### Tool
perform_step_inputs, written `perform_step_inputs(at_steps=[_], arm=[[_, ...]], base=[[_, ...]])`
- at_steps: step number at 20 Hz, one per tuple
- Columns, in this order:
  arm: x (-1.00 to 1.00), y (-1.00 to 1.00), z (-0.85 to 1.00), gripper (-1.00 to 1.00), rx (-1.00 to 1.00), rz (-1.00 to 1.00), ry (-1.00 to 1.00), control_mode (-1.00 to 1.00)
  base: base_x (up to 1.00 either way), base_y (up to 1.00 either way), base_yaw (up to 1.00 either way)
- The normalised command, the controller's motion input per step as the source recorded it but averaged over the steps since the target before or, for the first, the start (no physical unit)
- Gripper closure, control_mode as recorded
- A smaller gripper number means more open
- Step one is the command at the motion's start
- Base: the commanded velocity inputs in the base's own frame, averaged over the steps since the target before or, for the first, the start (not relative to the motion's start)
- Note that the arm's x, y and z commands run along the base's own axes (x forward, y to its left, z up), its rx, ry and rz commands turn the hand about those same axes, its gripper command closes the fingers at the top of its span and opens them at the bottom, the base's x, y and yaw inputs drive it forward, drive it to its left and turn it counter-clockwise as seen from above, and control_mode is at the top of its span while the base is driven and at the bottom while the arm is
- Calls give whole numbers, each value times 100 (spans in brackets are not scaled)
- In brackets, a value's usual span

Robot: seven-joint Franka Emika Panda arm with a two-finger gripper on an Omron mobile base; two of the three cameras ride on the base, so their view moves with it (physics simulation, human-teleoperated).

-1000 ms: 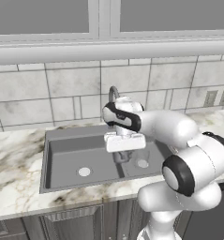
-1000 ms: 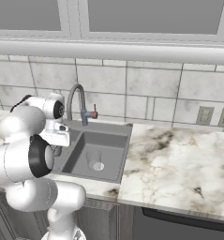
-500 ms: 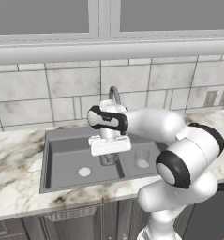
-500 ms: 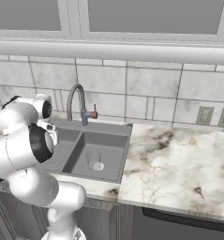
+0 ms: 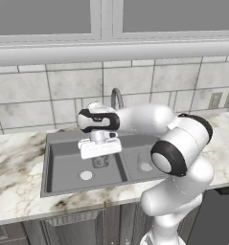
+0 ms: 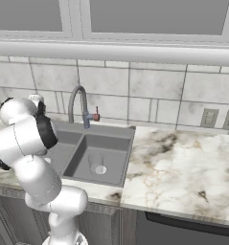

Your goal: Move any existing items from the left basin to the right basin for drying. Then move the measuring cup from the counter to the left basin of the sink for washing.

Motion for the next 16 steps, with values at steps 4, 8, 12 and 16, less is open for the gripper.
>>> perform_step_inputs(at_steps=[4, 8, 12, 16], arm=[[33, 21, -15, 100, -5, 0, 0, -100], [35, 18, -24, 100, -4, 0, 1, -100], [35, 20, -26, 100, -4, 0, 2, -100], [34, 19, -33, 100, -5, 0, 0, -100]], base=[[0, 0, 0], [0, 0, 0], [0, 0, 0], [0, 0, 0]])
